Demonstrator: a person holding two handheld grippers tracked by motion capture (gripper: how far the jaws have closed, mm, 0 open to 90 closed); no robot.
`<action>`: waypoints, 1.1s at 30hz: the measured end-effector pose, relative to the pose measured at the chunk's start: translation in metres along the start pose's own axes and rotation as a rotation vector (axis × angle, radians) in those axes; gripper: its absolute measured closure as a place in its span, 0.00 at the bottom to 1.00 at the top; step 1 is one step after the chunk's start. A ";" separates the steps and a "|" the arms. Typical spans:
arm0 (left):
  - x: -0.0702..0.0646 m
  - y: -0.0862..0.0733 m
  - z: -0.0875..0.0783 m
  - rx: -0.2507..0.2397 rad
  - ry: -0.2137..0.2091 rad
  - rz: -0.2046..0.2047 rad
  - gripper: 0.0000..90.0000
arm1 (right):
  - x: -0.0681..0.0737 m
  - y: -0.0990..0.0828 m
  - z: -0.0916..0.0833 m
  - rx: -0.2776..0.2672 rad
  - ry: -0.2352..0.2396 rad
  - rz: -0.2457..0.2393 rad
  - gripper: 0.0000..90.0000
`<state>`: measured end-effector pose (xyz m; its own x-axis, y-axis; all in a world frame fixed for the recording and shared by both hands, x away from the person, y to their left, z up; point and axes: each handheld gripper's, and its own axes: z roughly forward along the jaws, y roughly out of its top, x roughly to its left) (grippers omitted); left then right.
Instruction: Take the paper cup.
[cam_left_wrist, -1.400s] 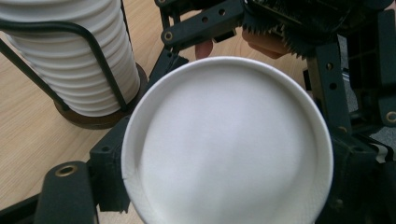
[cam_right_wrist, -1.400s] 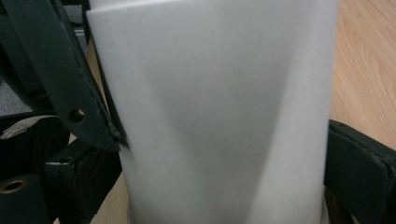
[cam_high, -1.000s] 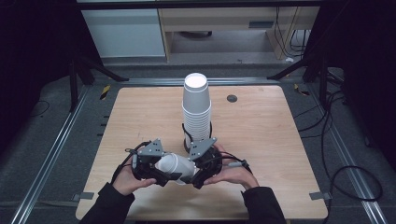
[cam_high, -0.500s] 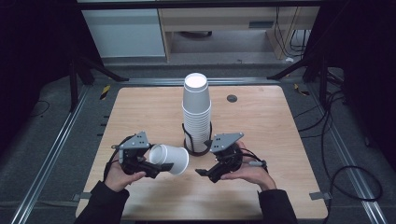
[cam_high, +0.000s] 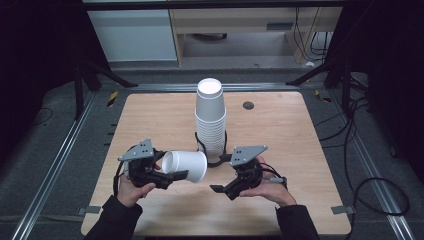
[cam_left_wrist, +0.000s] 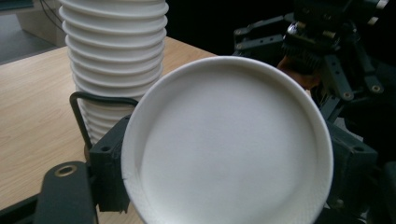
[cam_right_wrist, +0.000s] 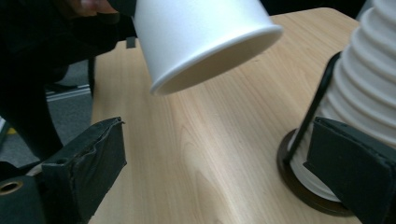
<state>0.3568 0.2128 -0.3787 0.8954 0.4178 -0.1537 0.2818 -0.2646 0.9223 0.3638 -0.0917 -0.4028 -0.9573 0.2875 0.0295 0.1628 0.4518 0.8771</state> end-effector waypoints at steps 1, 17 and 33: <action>0.000 0.000 0.001 -0.004 -0.002 0.002 0.23 | 0.000 0.000 0.002 0.000 0.008 0.003 0.05; -0.009 -0.002 0.015 -0.023 -0.100 0.003 0.23 | 0.001 -0.001 0.016 -0.069 0.099 0.049 0.05; -0.015 -0.003 0.023 -0.009 -0.181 0.017 0.23 | 0.004 -0.002 0.025 -0.069 0.149 0.036 0.03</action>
<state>0.3500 0.1874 -0.3872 0.9477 0.2501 -0.1984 0.2636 -0.2626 0.9282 0.3659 -0.0704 -0.4162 -0.9769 0.1714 0.1278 0.1856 0.3827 0.9050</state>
